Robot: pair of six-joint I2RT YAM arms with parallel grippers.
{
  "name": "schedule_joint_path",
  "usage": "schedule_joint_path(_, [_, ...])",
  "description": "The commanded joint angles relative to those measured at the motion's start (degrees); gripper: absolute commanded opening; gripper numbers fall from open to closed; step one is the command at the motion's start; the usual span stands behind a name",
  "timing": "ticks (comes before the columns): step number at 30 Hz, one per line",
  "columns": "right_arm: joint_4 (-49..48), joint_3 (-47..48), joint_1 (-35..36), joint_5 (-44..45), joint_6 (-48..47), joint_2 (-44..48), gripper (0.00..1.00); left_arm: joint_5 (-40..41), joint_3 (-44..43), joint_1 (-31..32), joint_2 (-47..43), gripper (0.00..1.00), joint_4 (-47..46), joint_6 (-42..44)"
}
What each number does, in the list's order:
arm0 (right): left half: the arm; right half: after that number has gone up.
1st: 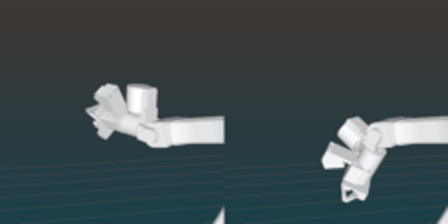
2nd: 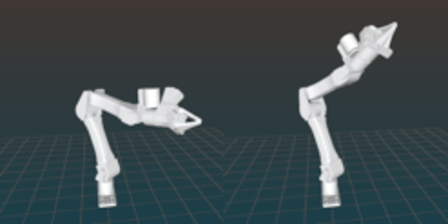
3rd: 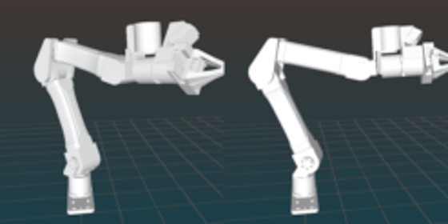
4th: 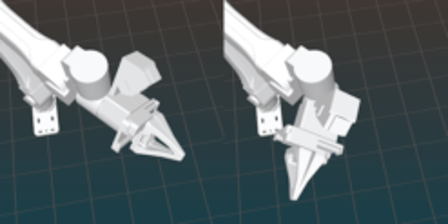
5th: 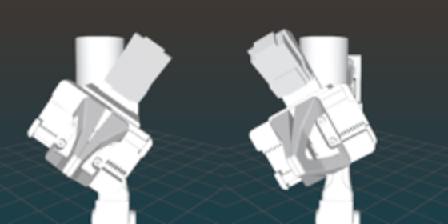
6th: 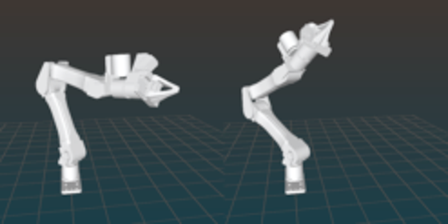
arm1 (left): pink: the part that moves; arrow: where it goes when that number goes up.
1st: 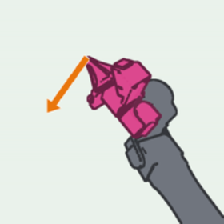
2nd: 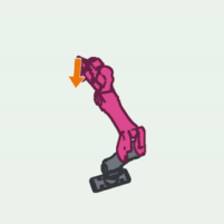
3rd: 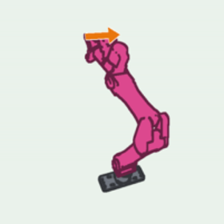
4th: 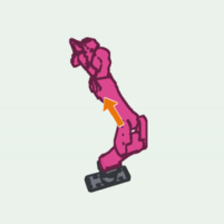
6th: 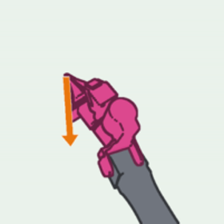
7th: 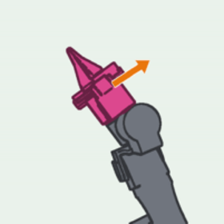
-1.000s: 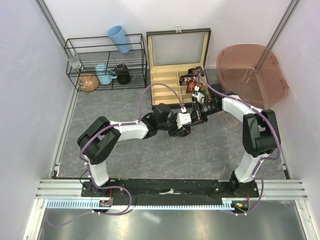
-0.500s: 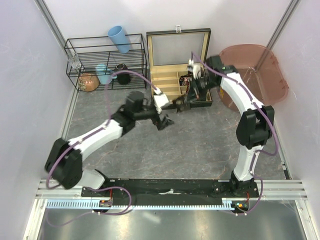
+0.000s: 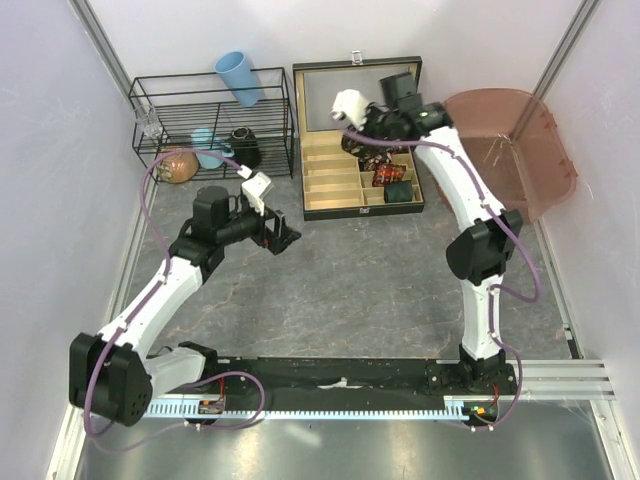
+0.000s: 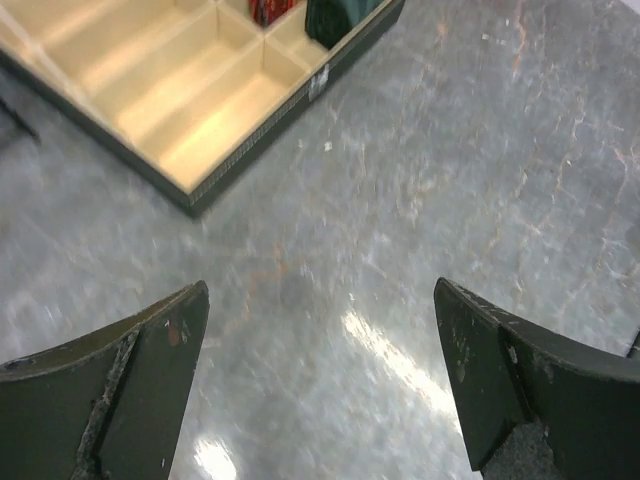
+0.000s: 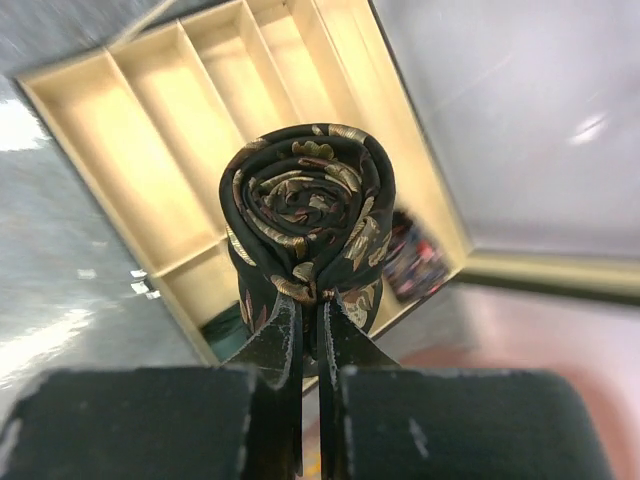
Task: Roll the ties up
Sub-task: Place the tie in the storage box.
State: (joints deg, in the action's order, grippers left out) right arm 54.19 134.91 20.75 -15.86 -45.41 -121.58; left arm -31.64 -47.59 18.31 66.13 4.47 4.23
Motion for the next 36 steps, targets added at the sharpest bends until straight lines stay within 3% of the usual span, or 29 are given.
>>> schedule_joint_path(1, [-10.07,-0.89,3.06,8.74,-15.23,-2.25,0.00,-0.97,3.20,-2.74,-6.27,0.99,0.19,-7.65])
schedule_joint_path(9, [-9.03,-0.86,5.52,8.04,-27.36,-7.27,0.00,-0.18,6.37,-6.44,-11.02,0.99,3.26,-7.92])
schedule_joint_path(18, [5.74,-4.83,8.42,5.05,-33.95,-5.86,0.00,-1.06,7.87,-6.70,-12.87,0.99,4.50,-6.78])
schedule_joint_path(36, [10.06,-2.46,12.12,9.53,-27.80,-14.56,0.00,-1.58,8.74,-6.70,-14.27,0.99,4.85,-5.99])
